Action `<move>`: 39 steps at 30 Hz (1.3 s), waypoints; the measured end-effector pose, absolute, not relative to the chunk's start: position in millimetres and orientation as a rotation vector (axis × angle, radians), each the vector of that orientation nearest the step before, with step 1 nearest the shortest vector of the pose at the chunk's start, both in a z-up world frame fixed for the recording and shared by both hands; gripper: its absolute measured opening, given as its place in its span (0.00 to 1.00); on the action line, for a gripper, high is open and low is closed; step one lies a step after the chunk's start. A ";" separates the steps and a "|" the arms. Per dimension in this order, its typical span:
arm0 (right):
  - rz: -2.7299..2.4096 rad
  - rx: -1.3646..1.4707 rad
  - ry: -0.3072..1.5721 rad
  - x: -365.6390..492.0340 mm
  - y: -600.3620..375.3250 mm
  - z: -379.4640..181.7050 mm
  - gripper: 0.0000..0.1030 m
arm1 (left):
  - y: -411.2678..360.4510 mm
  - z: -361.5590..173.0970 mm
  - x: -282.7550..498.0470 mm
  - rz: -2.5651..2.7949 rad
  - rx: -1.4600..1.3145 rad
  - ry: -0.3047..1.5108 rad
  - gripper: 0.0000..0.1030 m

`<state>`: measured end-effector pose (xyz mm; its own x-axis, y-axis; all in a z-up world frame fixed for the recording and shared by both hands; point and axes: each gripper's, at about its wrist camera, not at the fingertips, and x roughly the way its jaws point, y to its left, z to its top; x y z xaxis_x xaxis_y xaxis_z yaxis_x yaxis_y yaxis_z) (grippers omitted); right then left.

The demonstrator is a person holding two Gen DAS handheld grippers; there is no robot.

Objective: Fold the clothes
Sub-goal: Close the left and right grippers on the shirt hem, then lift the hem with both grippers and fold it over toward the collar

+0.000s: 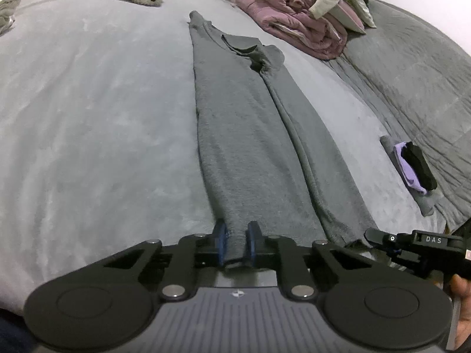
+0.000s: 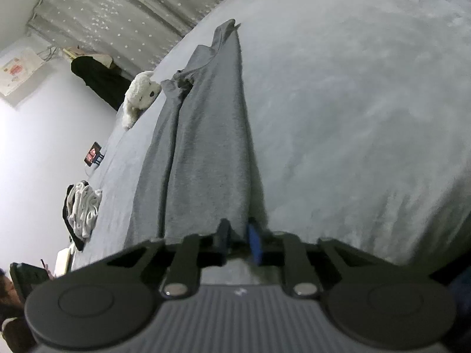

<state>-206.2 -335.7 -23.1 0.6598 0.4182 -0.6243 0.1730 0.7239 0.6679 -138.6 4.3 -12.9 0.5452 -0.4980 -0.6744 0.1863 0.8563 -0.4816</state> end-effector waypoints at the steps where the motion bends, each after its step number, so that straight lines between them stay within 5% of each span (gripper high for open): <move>1: 0.156 0.770 0.857 -206.8 -335.2 -22.5 0.11 | 5.3 -12.3 -138.7 -0.415 -0.385 0.909 0.07; 39: 0.129 0.700 0.722 -253.2 -345.4 18.7 0.08 | 16.6 16.7 -175.2 -0.366 -0.391 0.828 0.04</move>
